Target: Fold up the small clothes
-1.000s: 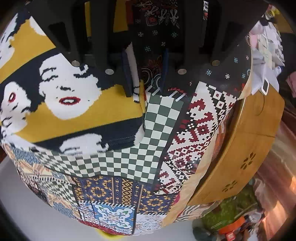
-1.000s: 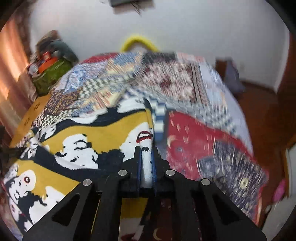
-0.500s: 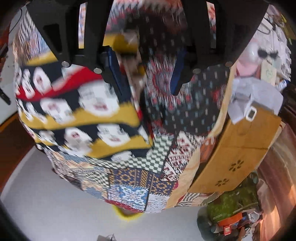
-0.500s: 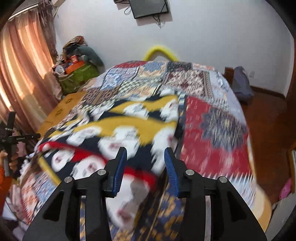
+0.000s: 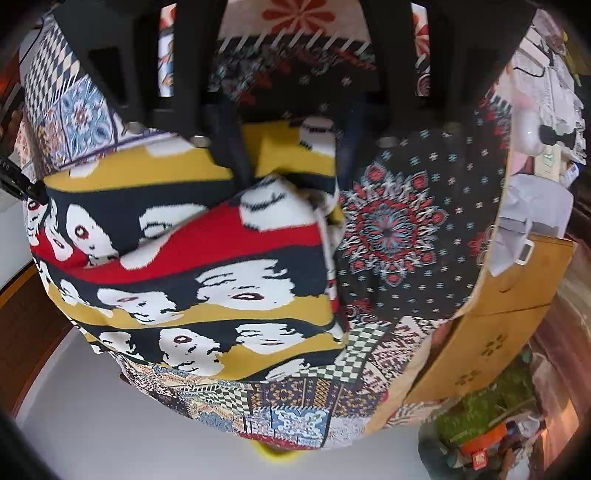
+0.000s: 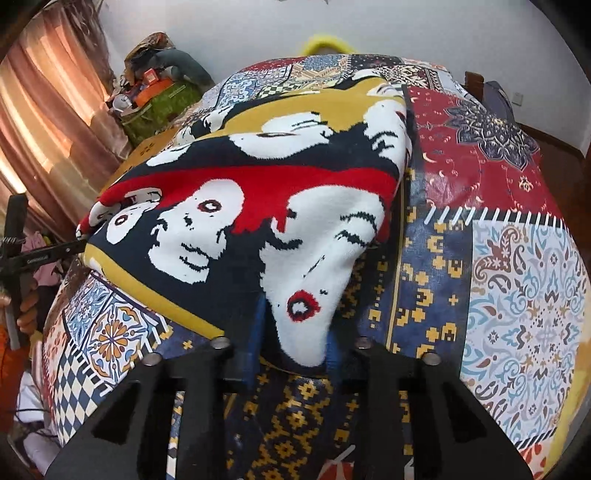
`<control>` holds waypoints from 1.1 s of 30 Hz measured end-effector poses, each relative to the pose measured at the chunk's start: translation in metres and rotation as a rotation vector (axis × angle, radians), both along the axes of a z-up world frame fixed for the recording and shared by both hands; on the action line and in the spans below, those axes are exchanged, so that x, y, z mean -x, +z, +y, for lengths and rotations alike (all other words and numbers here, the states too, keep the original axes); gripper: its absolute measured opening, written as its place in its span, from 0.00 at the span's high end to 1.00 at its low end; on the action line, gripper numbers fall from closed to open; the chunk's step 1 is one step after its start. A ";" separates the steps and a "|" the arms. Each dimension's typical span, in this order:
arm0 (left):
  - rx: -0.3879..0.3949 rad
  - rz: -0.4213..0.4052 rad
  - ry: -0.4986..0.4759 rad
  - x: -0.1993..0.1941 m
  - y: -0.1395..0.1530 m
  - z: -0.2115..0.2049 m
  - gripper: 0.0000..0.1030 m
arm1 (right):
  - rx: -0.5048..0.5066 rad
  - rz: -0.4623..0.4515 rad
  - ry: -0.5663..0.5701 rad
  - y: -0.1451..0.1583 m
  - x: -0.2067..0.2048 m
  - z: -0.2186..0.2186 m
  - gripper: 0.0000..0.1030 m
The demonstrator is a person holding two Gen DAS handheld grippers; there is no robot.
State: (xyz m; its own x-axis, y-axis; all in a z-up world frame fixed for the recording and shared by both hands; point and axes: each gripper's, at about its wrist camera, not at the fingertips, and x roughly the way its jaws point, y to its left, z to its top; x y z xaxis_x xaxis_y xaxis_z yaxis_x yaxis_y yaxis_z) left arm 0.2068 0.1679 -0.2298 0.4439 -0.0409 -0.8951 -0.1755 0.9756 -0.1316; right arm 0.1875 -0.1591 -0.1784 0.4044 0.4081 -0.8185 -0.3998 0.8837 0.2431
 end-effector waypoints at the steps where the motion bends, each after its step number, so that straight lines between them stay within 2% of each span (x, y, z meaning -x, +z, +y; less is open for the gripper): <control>1: 0.006 0.000 0.008 -0.001 -0.001 0.001 0.83 | -0.004 -0.009 0.000 0.003 0.000 0.000 0.88; 3: 0.023 -0.007 0.020 -0.004 0.002 0.001 0.93 | -0.022 -0.028 0.002 0.010 0.003 -0.003 0.90; 4: 0.018 -0.020 0.026 -0.002 0.007 0.001 0.95 | -0.031 -0.044 0.003 0.017 0.005 -0.006 0.90; 7: 0.027 -0.088 0.036 0.012 0.031 0.004 0.97 | -0.061 -0.109 0.019 0.041 0.011 -0.009 0.92; 12: 0.106 -0.209 0.034 0.051 0.075 0.016 1.00 | -0.125 -0.174 0.021 0.072 0.020 -0.019 0.92; 14: 0.133 -0.218 0.032 0.066 0.077 0.020 1.00 | -0.123 -0.172 0.019 0.070 0.024 -0.021 0.92; 18: 0.092 -0.168 0.070 0.075 0.060 0.026 1.00 | -0.129 -0.111 -0.016 0.047 0.028 -0.032 0.92; 20: 0.097 -0.140 0.094 0.072 0.049 0.032 0.99 | -0.110 -0.088 -0.019 0.038 0.031 -0.033 0.91; 21: 0.114 -0.130 0.089 0.070 0.044 0.033 0.97 | -0.104 -0.081 -0.025 0.037 0.033 -0.032 0.91; 23: 0.129 -0.118 0.071 0.063 0.037 0.031 0.86 | -0.096 -0.081 -0.039 0.040 0.035 -0.032 0.88; 25: 0.096 -0.114 0.050 0.056 0.034 0.024 0.59 | -0.081 -0.096 -0.053 0.045 0.034 -0.032 0.86; 27: 0.044 -0.122 0.030 0.047 0.031 0.015 0.48 | -0.088 -0.113 -0.064 0.050 0.031 -0.031 0.75; 28: 0.032 -0.123 0.020 0.042 0.028 0.012 0.48 | -0.085 -0.115 -0.072 0.050 0.029 -0.031 0.67; 30: 0.048 -0.104 0.005 0.029 0.021 0.008 0.49 | -0.070 -0.114 -0.076 0.047 0.020 -0.028 0.65; 31: 0.064 -0.091 -0.001 0.023 0.016 0.006 0.53 | -0.056 -0.106 -0.077 0.043 0.015 -0.025 0.65; 32: 0.075 -0.072 -0.006 0.017 0.012 0.004 0.61 | -0.045 -0.092 -0.076 0.039 0.011 -0.022 0.65; 33: 0.081 -0.053 -0.016 0.013 0.009 0.001 0.83 | -0.042 -0.073 -0.072 0.032 0.006 -0.020 0.65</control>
State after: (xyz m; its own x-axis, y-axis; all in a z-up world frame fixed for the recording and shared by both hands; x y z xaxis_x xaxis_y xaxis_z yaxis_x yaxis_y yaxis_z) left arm 0.1939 0.1689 -0.2211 0.4889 -0.1200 -0.8641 -0.1504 0.9641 -0.2190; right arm 0.1812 -0.1788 -0.1459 0.4917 0.4090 -0.7688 -0.3533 0.9006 0.2532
